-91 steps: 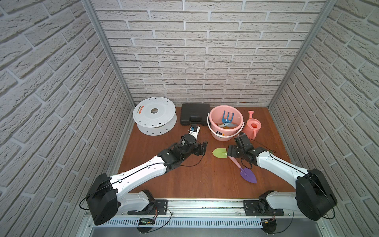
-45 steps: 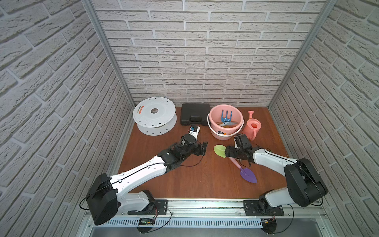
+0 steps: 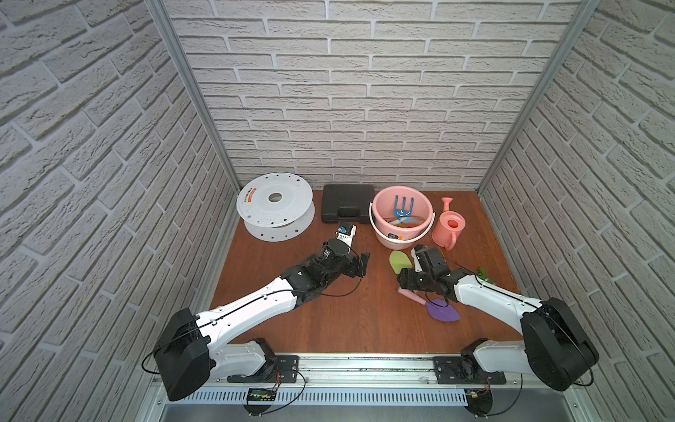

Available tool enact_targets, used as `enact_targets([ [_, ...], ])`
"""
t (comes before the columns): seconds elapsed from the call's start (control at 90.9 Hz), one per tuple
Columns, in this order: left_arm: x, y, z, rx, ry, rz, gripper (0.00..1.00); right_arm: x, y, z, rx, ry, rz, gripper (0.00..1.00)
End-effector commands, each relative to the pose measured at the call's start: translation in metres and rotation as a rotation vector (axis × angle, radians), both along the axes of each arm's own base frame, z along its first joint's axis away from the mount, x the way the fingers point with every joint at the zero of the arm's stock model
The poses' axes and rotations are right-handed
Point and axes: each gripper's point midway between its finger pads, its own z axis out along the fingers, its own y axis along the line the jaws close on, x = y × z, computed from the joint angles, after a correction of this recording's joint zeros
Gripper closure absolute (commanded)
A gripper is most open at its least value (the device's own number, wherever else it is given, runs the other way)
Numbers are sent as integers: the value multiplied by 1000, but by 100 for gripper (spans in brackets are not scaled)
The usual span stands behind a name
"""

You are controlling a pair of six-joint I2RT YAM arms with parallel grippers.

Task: Organize the gardening tools
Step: Pick up the gardening tool from the center of the board.

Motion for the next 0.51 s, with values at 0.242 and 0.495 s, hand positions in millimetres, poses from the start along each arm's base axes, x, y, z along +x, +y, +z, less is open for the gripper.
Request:
enact_targets([
  [0.242, 0, -4, 2, -23, -8, -13, 2, -3, -9, -15, -76, 41, -1, 57],
  [0.495, 0, -4, 3, -24, -11, -12, 2, -4, -1, -22, -79, 79, 32, 70],
])
